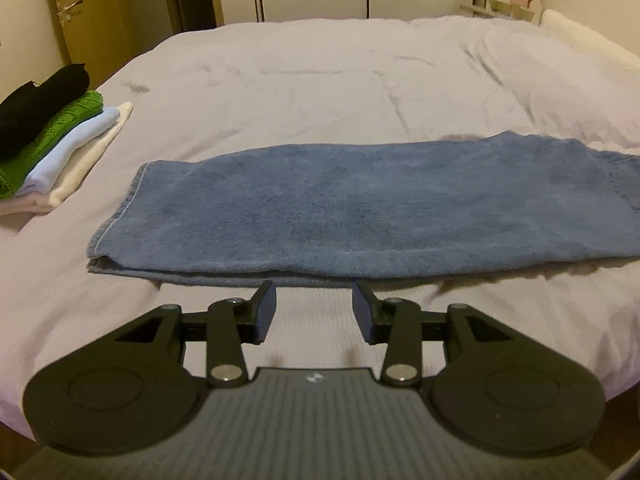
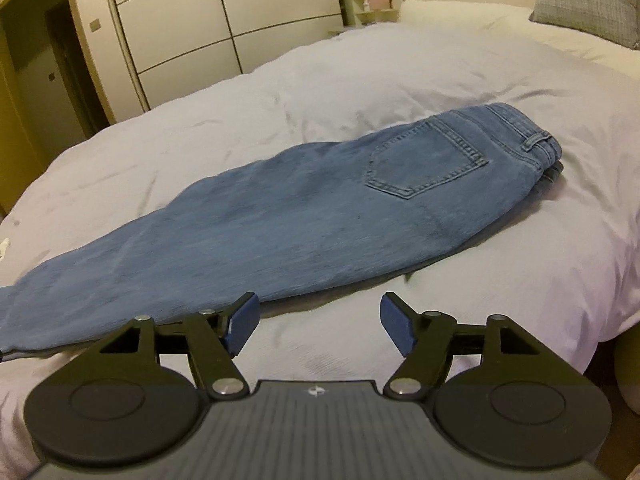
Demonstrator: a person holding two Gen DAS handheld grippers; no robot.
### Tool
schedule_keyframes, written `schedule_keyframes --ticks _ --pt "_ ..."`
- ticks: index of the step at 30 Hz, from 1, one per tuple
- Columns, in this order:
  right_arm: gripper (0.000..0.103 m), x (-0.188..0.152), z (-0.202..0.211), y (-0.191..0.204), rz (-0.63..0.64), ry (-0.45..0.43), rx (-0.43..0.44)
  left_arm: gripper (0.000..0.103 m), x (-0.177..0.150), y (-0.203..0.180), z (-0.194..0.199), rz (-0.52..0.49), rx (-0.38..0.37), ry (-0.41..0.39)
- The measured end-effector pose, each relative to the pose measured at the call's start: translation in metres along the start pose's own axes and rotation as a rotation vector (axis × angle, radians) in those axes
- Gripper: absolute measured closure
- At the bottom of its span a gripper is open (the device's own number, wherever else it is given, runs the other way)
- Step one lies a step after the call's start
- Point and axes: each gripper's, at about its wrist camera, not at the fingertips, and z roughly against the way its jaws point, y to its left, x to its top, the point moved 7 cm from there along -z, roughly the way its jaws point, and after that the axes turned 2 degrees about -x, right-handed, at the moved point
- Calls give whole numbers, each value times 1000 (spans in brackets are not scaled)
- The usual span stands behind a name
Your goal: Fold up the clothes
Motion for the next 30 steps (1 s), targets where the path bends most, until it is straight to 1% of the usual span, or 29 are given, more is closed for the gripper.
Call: schedule_keyframes --ticks 5,10,12,13,14,15,16,19,22,24,25,27,28,29,30 --pt "33 -3 18 23 24 -17 15 64 -8 7 23 -5 -22 -27" --pt "31 -6 27 43 47 -25 33 64 -14 23 33 31 -40 -47" --pt "31 -8 29 49 58 -24 40 64 -15 36 32 84 -91 -68" --pt "31 -9 29 51 62 -22 42 68 -15 46 30 120 -119 -79" --pt "31 -10 28 53 66 -20 45 77 -15 59 27 169 -144 -96" --pt "31 -12 27 54 69 -16 47 82 -14 72 24 212 -150 -109" --pt "31 -13 26 54 72 -12 49 92 -13 88 20 260 -144 -115" --pt "31 -15 16 52 78 7 40 93 -2 137 0 409 -137 -146" --pt "31 -18 -1 49 75 41 28 93 18 166 -26 477 -122 -175" --pt "31 -18 -13 48 81 63 27 92 28 181 -50 530 -100 -176" --pt "31 -18 -20 48 86 74 28 92 29 188 -64 576 -95 -154" --pt "31 -17 -31 46 92 89 24 92 22 202 -93 677 -89 -83" --pt "31 -17 -37 45 93 97 22 95 14 208 -104 715 -68 -46" --pt "31 -15 -41 42 90 102 17 100 5 212 -106 746 -72 -35" --pt "31 -14 -44 40 86 103 13 100 -3 217 -109 776 -78 -25"
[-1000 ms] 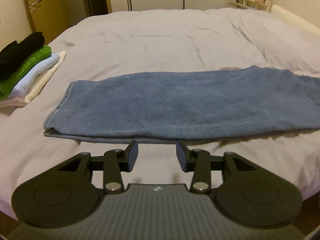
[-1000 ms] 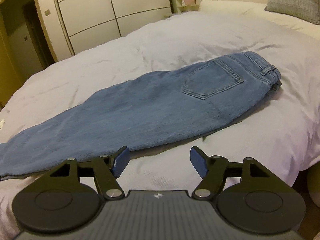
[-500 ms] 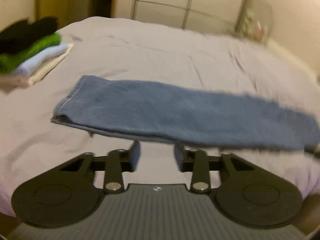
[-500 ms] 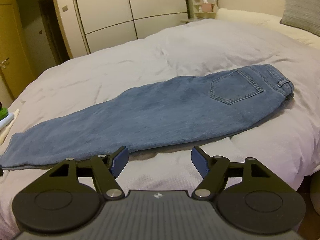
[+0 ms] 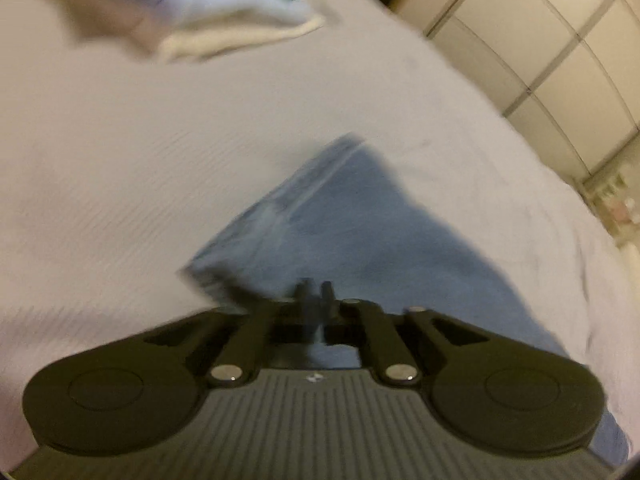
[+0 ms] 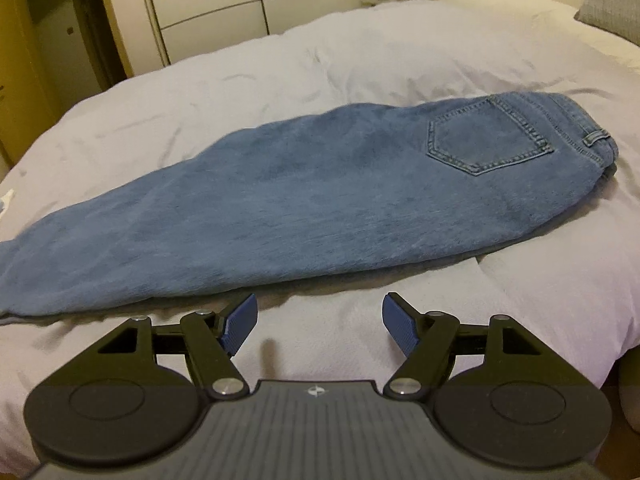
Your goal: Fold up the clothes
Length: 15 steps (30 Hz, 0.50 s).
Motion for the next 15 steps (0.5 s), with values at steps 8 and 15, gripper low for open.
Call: schedule_keyframes --ticks 8,15 --pt "31 5 -15 -24 -66 13 -30 65 4 7 43 120 -67 0" --pt "30 -7 -20 -25 -76 35 -40 68 -14 29 27 249 -82 -27"
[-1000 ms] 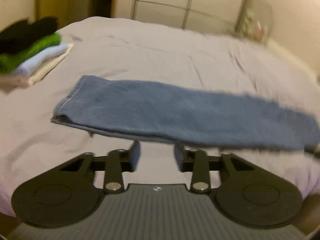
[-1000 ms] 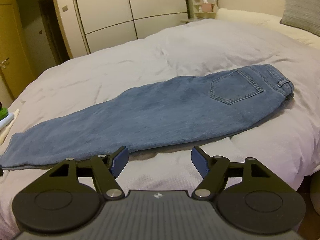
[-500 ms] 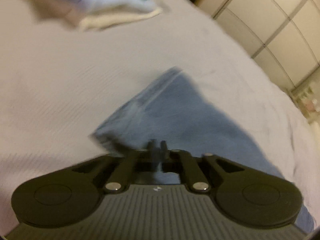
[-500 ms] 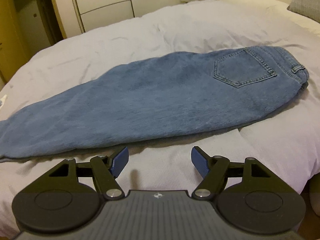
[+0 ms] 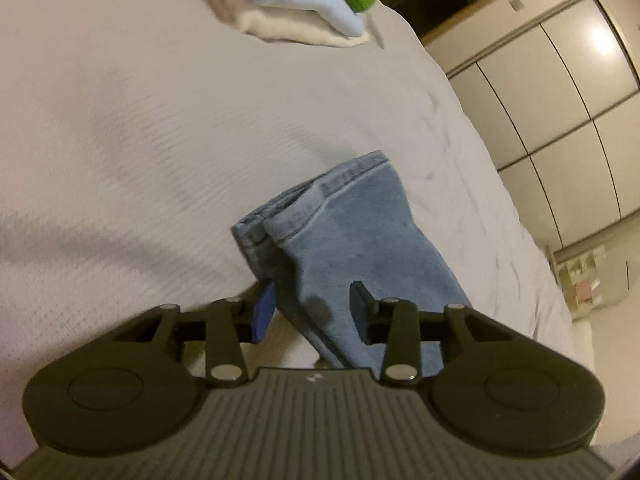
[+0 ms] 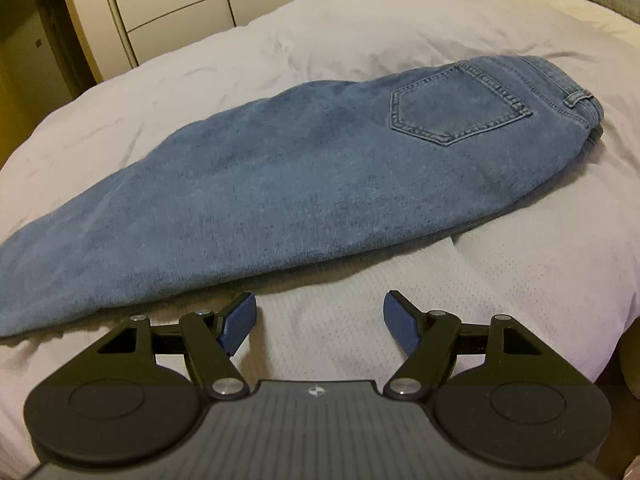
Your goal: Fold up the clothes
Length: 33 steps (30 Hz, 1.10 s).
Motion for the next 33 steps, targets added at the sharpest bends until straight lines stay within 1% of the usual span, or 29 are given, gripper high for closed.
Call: schedule_keyframes --ticks 4,8,13,15,18,19,20,22,23,26,28,31,33 --pt "27 3 2 -3 0 -4 -8 68 -3 4 6 27 -28 -17" --pt "27 10 0 -6 -6 -10 -15 66 -8 8 8 70 -53 -26" --pt "25 11 -5 -4 -1 -6 -12 64 -7 11 2 87 -48 -46" --pt "25 10 -7 -4 0 -3 -11 66 -2 11 -5 95 -49 -62" --pt "25 9 -10 -6 -2 -1 -7 83 0 2 -15 71 -37 -73" --pt "25 9 -11 -6 -2 -2 -5 97 0 -3 -18 53 -36 -71" --pt "25 9 -11 -6 -1 -4 -4 98 -2 -9 -19 22 -50 -66" --pt "25 11 -9 -10 -4 -12 -7 98 -5 -26 -11 -104 -55 -83" --pt "25 12 -9 -12 -5 -17 -9 99 -7 -36 -6 -185 -58 -89" --pt "27 26 -7 -25 -20 -52 -36 99 -22 -79 8 -470 -54 -126" --pt "28 40 -6 -30 -39 -72 -20 98 -37 -114 16 -674 -51 -160" --pt "30 60 -3 -31 -61 -106 10 96 -76 -169 11 -857 -126 -151" --pt "30 71 -1 -29 -79 -125 36 92 -111 -200 4 -966 -191 -128"
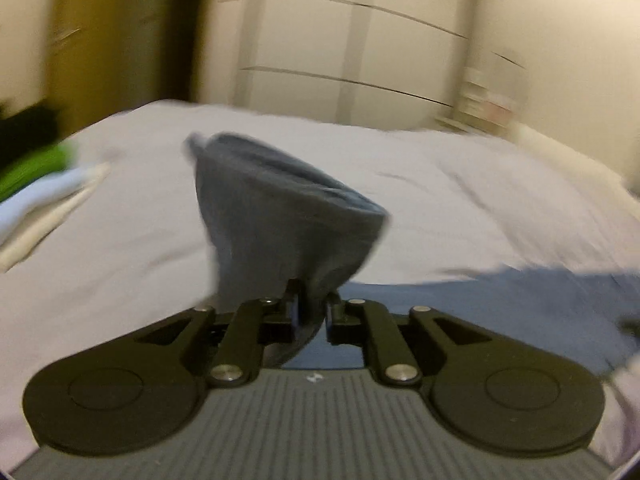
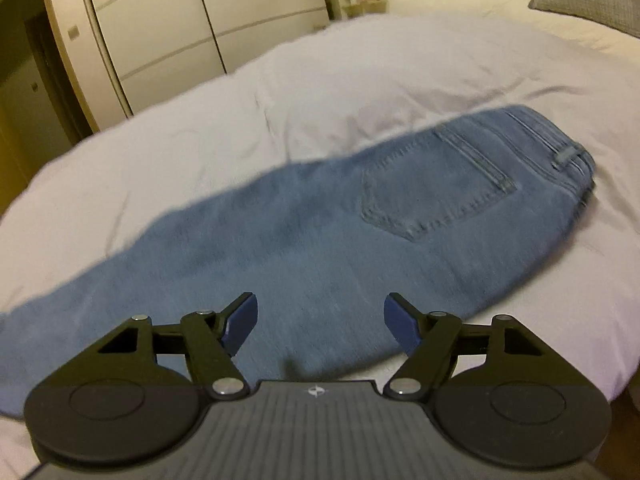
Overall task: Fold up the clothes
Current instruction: 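Lift the hem with the left gripper and fold it toward the waistband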
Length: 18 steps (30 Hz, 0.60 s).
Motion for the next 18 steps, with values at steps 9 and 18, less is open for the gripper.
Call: schedule_keyframes --ticks 9,18 --pt "30 -18 -14 6 -160 35 119 82 -60 -101 -37 -220 -222 272" --pt "52 -27 -11 50 -307 108 446 78 -30 -30 3 -189 -191 278"
